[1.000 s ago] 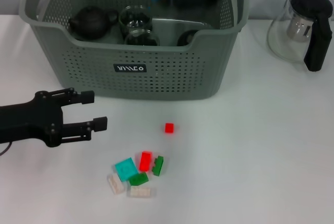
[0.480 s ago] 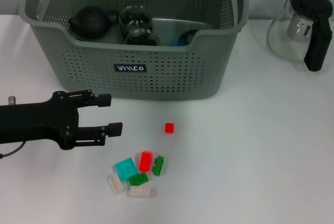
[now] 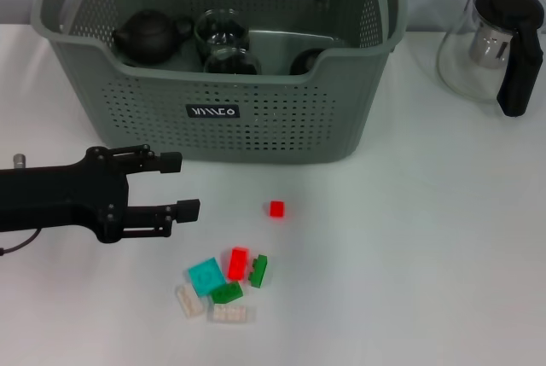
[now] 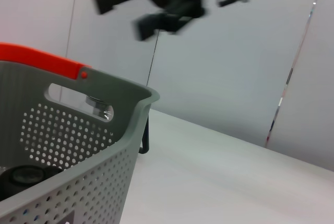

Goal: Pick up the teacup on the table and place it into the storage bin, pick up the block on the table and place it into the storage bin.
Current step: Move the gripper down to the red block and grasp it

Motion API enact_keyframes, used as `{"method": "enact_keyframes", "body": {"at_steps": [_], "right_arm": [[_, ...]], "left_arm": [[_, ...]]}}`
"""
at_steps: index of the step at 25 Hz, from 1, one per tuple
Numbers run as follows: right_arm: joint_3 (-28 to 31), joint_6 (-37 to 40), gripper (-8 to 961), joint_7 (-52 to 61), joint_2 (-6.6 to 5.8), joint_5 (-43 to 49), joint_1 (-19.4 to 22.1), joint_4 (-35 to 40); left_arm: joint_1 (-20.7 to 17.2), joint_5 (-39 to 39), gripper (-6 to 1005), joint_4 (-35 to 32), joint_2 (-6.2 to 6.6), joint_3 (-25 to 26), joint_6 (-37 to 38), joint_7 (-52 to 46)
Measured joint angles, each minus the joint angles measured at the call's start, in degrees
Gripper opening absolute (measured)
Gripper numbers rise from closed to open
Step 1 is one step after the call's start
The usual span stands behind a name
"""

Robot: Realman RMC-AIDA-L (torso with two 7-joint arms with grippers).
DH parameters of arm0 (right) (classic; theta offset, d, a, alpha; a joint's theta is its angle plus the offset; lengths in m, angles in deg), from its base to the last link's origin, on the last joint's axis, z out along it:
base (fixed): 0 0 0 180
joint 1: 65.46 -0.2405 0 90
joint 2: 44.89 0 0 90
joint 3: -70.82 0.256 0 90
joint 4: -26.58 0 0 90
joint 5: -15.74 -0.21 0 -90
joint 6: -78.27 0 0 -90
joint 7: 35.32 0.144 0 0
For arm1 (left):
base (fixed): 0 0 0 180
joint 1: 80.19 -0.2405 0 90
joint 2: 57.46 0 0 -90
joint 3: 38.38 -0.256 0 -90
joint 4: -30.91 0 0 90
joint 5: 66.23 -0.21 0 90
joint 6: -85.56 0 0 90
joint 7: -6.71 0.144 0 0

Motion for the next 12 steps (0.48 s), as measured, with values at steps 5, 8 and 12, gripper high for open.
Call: {"method": "enact_keyframes", "body": {"at_steps": [5,8,12], "right_arm": [[-3.33,10.21,875,2.13,0.11,-7.97,8.22,9.57],[-3.47,15.31,876,2.65,0.13,-9.79,11.4,10.31],[-4.61,18.37,872,3.21,0.24,-9.03,13.48,7.1]], "left_arm": [[0.0,0.0,782,0.0,0.07,-0.01,-0.28,0.24],[-0.01,0.0,781,-0.01,0.09,-0.02,-0.35,0.27],[-0.01,0.0,781,0.0,0.07,0.0,-0.48,0.54]]}}
